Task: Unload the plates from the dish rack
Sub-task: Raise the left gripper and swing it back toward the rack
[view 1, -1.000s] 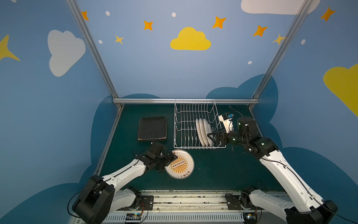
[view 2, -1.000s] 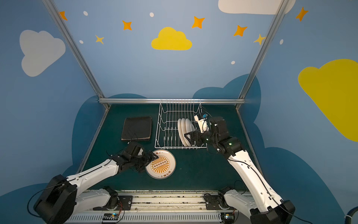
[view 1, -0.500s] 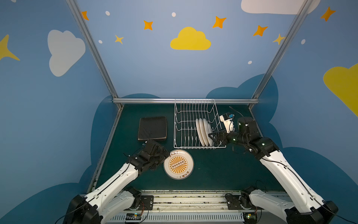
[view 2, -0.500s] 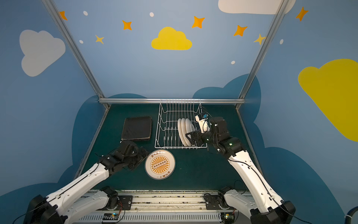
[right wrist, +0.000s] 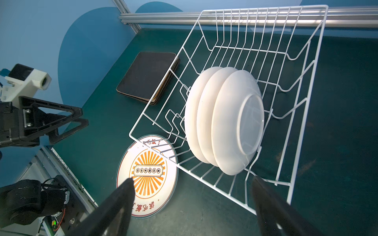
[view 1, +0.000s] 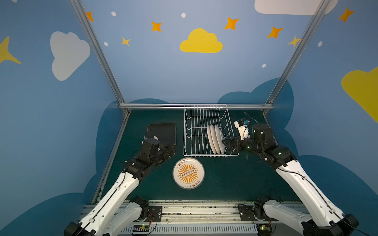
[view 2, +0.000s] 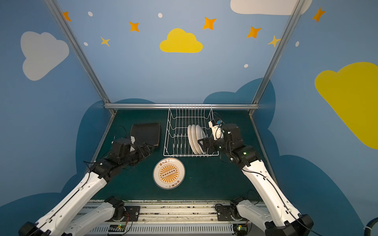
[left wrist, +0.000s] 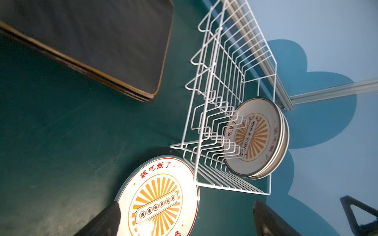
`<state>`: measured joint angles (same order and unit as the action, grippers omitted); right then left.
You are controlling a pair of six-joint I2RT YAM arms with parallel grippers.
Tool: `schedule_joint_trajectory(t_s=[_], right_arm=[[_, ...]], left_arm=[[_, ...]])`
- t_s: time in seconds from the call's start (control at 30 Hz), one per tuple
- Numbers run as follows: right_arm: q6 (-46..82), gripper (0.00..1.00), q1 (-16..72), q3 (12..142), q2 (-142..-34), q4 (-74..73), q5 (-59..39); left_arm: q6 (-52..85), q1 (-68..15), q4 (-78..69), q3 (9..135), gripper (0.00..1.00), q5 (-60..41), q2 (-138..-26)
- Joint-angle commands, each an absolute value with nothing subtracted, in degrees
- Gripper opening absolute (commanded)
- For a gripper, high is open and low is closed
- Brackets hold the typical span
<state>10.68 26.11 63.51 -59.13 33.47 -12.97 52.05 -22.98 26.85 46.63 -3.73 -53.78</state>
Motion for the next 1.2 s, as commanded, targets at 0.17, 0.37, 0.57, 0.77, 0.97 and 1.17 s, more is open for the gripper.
schedule_joint_trajectory(t_s=[0.17, 0.37, 0.57, 0.77, 0.97, 1.17], right_arm=[[11.9, 0.89, 26.2, 62.5, -57.6, 32.4, -11.8], [12.9, 0.89, 26.1, 62.3, -57.6, 32.3, -9.9], [14.0, 0.89, 25.9, 62.1, -57.6, 33.6, -8.6], [14.3, 0.89, 25.4, 61.1, -56.5, 33.8, -5.9], [14.1, 0.89, 24.7, 60.1, -55.0, 33.7, -4.3], [14.0, 0.89, 24.0, 59.9, -54.4, 34.0, -4.5]], left_arm=[[39.8, -22.9, 19.4, 57.1, 0.99, -12.9, -63.0], [35.3, -25.6, 18.2, 66.2, 0.93, -15.5, -72.1], [34.3, -30.0, 16.9, 73.0, 0.82, -15.6, -81.4], [34.8, -31.8, 20.2, 80.3, 0.68, -16.8, -90.3], [38.2, -32.8, 21.7, 84.6, 0.48, -18.5, -97.3], [39.7, -33.5, 22.5, 88.1, 0.40, -21.2, -102.2]])
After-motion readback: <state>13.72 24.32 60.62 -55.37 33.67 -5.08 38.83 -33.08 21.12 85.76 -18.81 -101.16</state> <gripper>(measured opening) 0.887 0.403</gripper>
